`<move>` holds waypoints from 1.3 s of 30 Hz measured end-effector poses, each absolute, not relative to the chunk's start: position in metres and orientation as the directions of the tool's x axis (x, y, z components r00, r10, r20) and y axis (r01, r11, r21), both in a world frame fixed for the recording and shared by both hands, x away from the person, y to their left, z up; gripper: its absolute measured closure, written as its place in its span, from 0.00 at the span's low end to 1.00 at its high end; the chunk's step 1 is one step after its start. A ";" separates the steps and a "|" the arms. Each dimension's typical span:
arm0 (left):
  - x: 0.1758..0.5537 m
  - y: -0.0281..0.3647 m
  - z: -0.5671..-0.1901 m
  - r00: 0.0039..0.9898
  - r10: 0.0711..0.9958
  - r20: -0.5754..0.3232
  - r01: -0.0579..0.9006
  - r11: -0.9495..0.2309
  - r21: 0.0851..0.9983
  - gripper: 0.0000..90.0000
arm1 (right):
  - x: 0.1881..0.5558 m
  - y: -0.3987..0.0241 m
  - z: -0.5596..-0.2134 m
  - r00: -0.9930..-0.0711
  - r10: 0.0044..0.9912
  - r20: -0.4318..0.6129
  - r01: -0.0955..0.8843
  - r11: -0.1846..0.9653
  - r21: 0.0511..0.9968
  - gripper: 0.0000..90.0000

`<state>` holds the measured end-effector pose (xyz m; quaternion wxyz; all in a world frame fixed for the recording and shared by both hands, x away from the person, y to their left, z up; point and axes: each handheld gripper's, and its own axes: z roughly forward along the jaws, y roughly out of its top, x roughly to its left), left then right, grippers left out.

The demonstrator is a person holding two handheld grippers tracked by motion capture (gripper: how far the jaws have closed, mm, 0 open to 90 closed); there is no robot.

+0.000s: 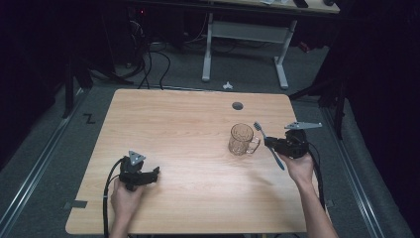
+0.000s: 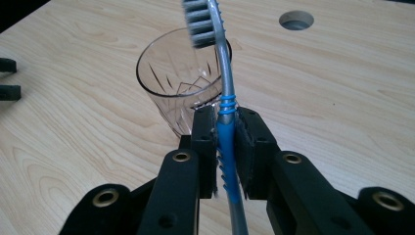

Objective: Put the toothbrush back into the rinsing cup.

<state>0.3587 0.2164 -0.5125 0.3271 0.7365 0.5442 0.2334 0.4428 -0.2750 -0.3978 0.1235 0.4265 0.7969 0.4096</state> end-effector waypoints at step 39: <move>0.359 0.216 -0.513 0.299 0.954 -0.012 0.649 -0.194 0.736 0.19 | 0.466 -0.251 -0.374 -0.637 0.760 0.128 0.500 0.281 0.819 0.88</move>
